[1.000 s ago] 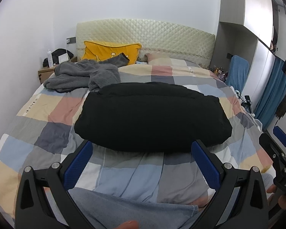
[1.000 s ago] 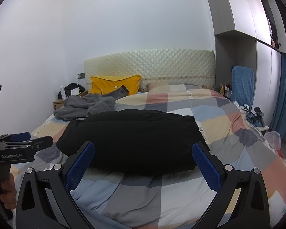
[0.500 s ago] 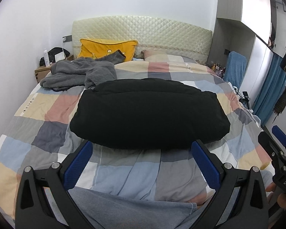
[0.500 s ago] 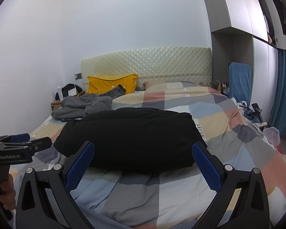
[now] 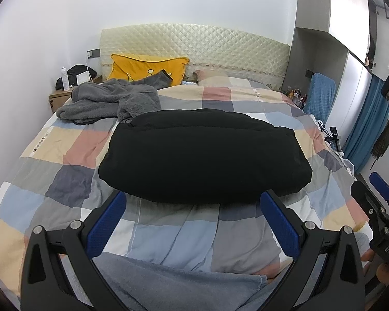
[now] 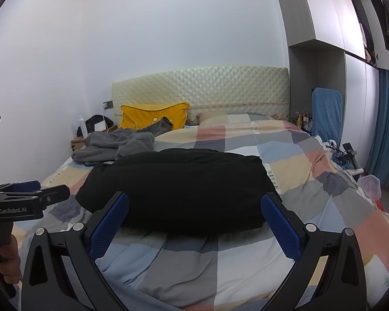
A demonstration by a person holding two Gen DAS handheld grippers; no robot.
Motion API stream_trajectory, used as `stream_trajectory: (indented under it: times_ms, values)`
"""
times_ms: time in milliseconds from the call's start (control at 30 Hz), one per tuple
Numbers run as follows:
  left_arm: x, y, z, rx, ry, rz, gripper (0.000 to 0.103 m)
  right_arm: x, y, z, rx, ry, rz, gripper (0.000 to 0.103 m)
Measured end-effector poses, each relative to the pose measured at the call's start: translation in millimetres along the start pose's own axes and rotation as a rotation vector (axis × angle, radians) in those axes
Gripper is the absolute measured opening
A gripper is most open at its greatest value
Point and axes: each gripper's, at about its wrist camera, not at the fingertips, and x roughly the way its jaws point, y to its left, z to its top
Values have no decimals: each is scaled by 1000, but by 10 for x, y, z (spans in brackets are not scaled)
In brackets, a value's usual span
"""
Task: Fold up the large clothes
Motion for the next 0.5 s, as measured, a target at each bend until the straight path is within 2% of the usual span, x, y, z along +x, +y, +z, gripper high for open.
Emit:
stream_trajectory:
  times_ms: [500]
  values:
    - [-44,-48,9,1,1,-5,103,-54,8,26,5,-17,-9,103]
